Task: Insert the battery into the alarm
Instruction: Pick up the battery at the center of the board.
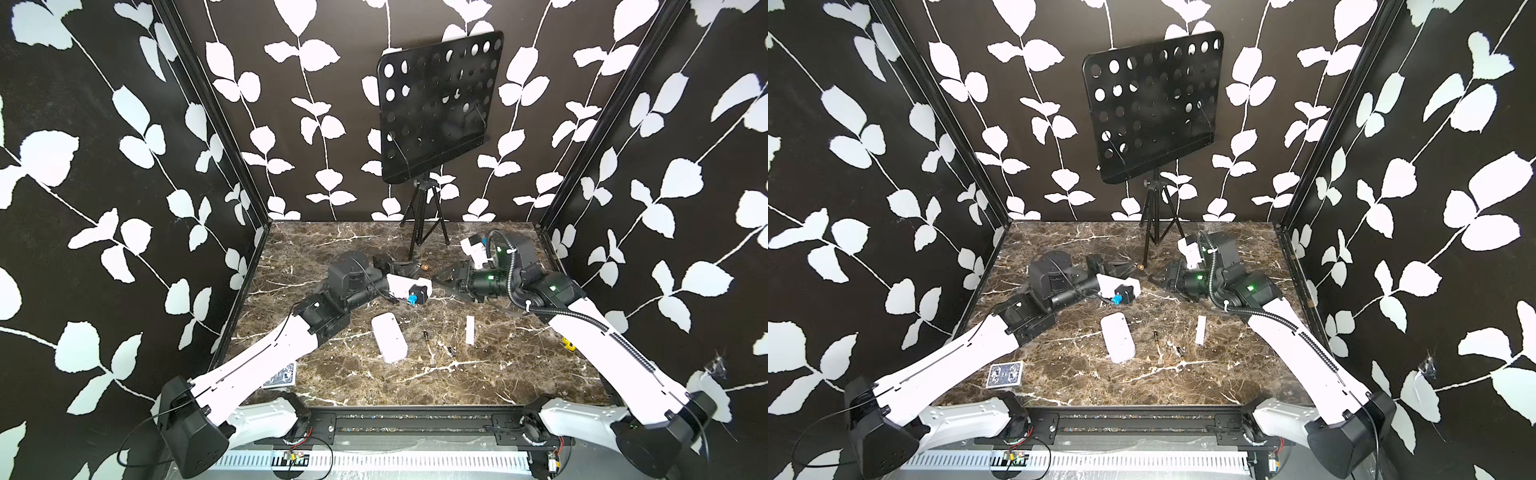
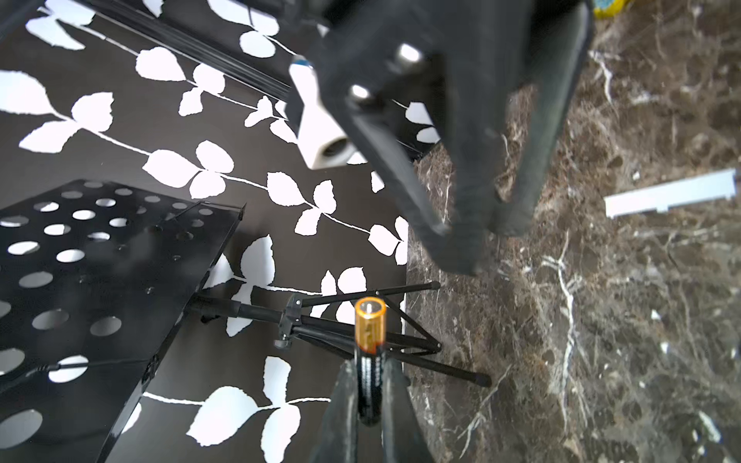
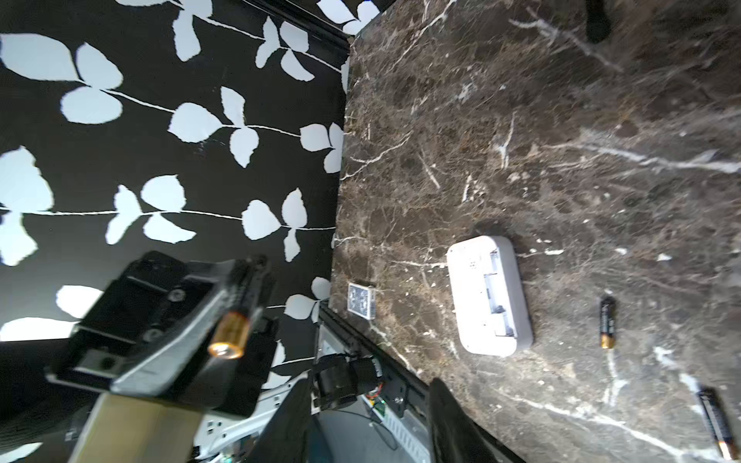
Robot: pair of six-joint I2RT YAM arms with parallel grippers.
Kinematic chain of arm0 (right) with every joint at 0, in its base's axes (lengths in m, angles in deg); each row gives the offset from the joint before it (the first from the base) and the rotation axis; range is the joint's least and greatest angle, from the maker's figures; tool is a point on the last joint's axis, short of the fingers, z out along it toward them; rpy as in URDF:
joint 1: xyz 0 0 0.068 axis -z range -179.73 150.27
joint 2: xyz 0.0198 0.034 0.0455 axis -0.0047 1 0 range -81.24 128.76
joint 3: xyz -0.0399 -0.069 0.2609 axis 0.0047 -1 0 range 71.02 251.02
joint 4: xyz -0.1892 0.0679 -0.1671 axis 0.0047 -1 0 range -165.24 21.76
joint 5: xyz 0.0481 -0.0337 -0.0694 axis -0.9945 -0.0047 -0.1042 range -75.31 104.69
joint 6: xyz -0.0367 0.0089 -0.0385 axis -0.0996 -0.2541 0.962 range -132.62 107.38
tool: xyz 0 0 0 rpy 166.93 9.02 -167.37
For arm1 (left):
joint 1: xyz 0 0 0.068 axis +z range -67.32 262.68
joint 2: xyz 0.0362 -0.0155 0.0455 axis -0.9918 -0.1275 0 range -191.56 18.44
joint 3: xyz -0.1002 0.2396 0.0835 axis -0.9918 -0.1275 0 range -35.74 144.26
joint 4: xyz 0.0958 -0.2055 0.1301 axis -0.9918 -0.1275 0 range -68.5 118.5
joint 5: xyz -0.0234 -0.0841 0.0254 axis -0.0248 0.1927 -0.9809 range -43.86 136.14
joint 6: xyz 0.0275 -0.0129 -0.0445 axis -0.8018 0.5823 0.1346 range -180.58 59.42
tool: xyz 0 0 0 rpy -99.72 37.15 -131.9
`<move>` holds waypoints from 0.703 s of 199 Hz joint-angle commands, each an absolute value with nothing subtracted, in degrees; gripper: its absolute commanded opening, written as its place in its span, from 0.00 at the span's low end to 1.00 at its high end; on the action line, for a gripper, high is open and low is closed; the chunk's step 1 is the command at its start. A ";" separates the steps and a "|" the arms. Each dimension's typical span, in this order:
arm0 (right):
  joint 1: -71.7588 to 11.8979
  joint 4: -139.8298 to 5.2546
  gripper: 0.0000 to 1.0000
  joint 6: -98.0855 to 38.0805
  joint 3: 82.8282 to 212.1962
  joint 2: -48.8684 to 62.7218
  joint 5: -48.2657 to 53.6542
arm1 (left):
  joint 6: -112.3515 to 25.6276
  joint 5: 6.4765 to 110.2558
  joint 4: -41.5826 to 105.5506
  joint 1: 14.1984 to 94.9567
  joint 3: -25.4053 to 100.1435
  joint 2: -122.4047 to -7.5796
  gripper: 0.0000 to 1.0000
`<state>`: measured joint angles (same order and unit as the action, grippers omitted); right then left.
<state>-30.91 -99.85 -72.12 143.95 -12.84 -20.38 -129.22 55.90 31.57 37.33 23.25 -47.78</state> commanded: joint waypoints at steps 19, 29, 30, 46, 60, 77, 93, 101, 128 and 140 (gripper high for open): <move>-31.26 -94.96 0.40 -89.14 143.55 -15.12 -20.76 | -138.63 52.92 34.41 36.97 21.13 -44.67 0.00; -31.38 -92.99 0.38 -91.16 143.03 -15.40 -20.36 | -139.32 53.54 32.93 36.90 21.45 -44.53 0.00; -31.37 -92.83 0.38 -91.84 142.97 -15.41 -20.32 | -139.37 53.62 32.87 36.85 21.47 -44.56 0.00; -31.82 -89.80 0.38 -94.47 142.86 -15.15 -19.19 | -139.51 53.96 32.82 36.89 21.31 -44.40 0.00; -32.52 -85.62 0.39 -96.24 142.86 -14.40 -19.06 | -140.07 53.83 32.20 36.79 21.31 -44.22 0.00; -33.49 -84.06 0.39 -97.02 143.53 -13.04 -18.47 | -140.00 54.19 31.74 36.78 21.31 -44.06 0.00; -34.48 -81.66 0.39 -98.09 143.70 -12.00 -17.73 | -139.47 54.54 31.50 36.79 21.47 -43.85 0.00; -34.86 -80.67 0.39 -98.51 143.84 -11.22 -17.73 | -139.33 54.46 31.41 36.75 21.37 -43.79 0.00; -36.10 -80.15 0.39 -99.00 144.45 -9.65 -16.87 | -138.68 54.57 31.32 36.67 21.07 -43.45 0.00; -36.55 -79.94 0.38 -99.09 144.50 -9.05 -16.68 | -138.17 54.77 31.54 36.66 20.90 -43.33 0.00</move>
<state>-35.56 -83.99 -93.15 143.29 -9.67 -19.39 -139.06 54.08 31.57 37.01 21.30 -45.33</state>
